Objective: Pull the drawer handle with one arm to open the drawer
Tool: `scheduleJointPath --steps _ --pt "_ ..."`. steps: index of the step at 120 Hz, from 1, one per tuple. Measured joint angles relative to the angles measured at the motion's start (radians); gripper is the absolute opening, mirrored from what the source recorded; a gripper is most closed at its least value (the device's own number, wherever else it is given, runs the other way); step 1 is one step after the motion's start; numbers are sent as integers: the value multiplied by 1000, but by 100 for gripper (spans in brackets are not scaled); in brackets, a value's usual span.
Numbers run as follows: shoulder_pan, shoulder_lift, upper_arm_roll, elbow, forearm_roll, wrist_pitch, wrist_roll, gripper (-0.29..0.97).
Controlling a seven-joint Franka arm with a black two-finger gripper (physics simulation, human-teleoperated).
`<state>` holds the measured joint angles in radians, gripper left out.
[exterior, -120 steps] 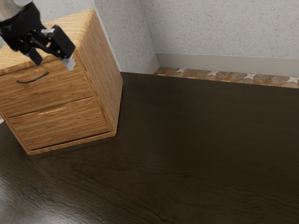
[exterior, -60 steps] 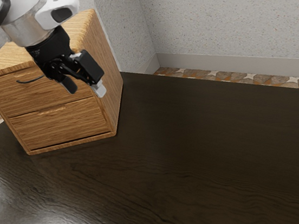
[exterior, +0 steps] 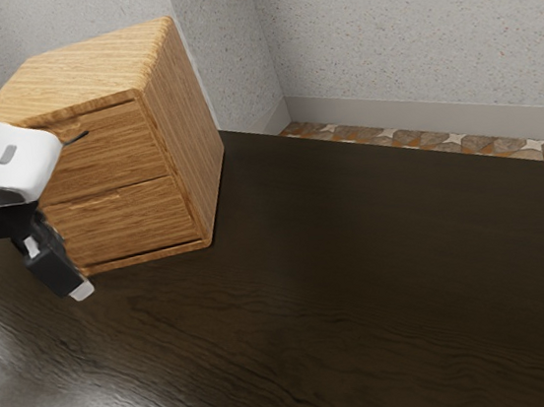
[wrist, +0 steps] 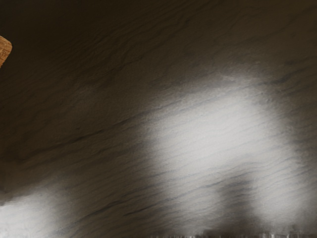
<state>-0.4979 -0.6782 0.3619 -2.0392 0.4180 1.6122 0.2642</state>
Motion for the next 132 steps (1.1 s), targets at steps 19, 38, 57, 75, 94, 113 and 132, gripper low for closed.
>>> scheduleJointPath --steps 19,38,57,75,94,113,132 --pt "-2 -68 60 -27 86 52 191 68" --pt "-41 -96 120 -20 186 74 347 68" --pt "-65 -90 135 -5 303 85 476 68" --pt "-103 -67 174 38 364 90 573 68" --pt "-122 -47 211 50 415 117 645 68" --pt "-210 -31 314 74 480 181 684 68" --pt "-285 -20 405 119 503 225 703 68"
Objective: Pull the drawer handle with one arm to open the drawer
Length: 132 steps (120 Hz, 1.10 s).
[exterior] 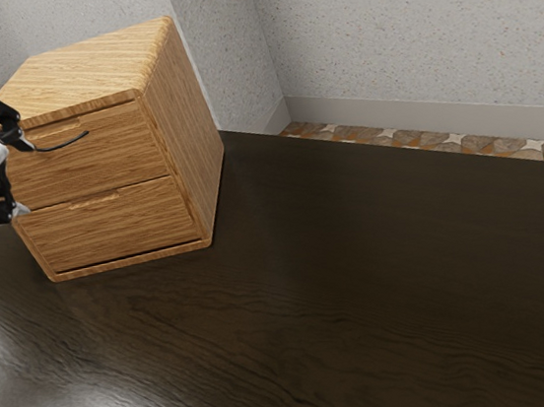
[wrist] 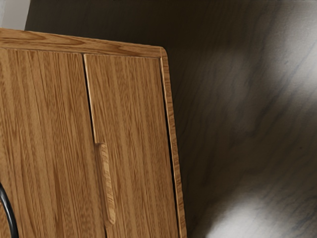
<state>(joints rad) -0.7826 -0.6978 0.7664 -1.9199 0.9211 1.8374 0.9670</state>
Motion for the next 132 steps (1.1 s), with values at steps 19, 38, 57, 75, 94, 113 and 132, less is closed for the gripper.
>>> scheduleJointPath --steps 19,38,57,75,94,113,132 --pt "-11 -1 39 -8 5 24 1 68" --pt "-54 -8 112 -1 5 52 -13 68" --pt "-91 -9 161 31 -4 99 -68 68" --pt "-110 -7 187 30 -6 130 -138 68" --pt "-161 -9 240 43 6 147 -201 68" --pt "-258 -16 320 111 41 155 -246 68" --pt "-281 -23 355 118 66 158 -265 68"
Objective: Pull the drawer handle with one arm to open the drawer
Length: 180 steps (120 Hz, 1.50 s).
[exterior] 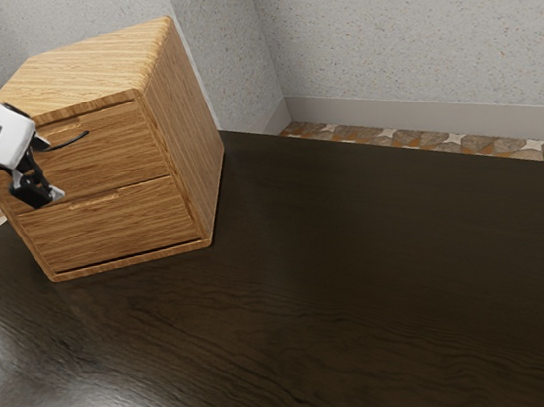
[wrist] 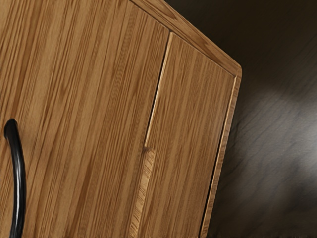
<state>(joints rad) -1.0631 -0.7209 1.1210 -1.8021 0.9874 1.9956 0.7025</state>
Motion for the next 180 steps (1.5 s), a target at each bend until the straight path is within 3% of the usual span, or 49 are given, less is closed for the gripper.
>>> scheduleJointPath --steps 108,140,180 --pt "-28 -43 37 55 110 -8 167 68" --pt "-113 -66 83 79 136 -1 178 68" --pt "-140 -93 111 81 152 5 183 68"
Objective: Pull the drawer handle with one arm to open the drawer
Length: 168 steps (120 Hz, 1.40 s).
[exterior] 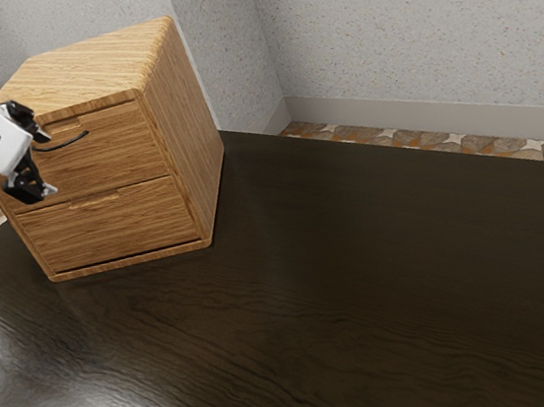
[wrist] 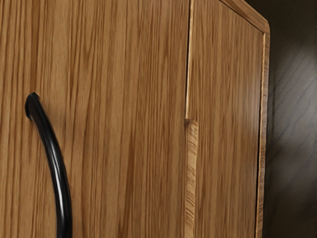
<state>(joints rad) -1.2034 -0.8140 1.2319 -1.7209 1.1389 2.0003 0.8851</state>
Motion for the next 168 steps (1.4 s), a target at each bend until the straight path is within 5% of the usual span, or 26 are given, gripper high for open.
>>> scheduleJointPath --steps 108,168 --pt "-18 -9 40 -22 3 42 -13 68" --pt "41 12 -7 -76 -25 44 -28 66"
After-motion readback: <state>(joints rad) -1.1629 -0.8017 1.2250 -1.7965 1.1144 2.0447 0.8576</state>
